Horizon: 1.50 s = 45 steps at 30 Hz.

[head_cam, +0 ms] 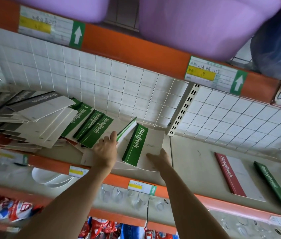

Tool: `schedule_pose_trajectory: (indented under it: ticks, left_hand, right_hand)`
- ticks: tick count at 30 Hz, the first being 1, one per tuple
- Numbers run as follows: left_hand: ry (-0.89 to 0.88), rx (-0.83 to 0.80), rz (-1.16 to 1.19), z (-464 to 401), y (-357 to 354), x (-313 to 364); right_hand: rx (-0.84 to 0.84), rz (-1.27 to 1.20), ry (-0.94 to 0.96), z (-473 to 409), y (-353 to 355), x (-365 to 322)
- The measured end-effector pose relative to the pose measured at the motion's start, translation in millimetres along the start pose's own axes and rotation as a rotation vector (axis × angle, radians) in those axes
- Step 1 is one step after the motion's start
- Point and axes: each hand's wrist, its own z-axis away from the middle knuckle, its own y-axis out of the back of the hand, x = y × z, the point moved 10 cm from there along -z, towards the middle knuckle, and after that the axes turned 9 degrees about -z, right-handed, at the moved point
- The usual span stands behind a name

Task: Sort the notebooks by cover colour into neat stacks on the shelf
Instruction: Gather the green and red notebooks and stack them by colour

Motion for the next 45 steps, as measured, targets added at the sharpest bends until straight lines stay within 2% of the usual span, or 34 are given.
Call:
schedule_pose_trajectory:
  ticks: [6, 11, 17, 24, 26, 32, 36, 45]
  left_hand:
    - [-0.028, -0.187, 0.086, 7, 10, 3]
    - [0.023, -0.197, 0.184, -4, 39, 10]
    - [0.003, -0.231, 0.148, -20, 74, 54]
    - [-0.097, -0.283, 0.125, -20, 89, 171]
    - [-0.137, -0.299, 0.137, -11, 87, 214]
    - [-0.245, -0.38, 0.196, 19, 73, 336]
    - [-0.325, -0.388, 0.185, 36, 71, 406]
    - [-0.241, -0.45, 0.241, 70, 46, 519]
  right_hand:
    - [-0.054, -0.041, 0.018, 18, 5, -4]
    - [-0.118, -0.135, 0.025, 34, 6, -14]
    - [0.031, -0.153, 0.09, 45, 60, -35]
    - [0.3, -0.149, 0.113, 57, 185, -33]
    - [0.407, -0.063, 0.086, 57, 234, -21]
    - [0.555, 0.057, 0.03, 70, 366, 5]
    - [0.606, 0.052, -0.01, 68, 431, 26]
    - [0.601, 0.111, -0.034, 52, 553, 61]
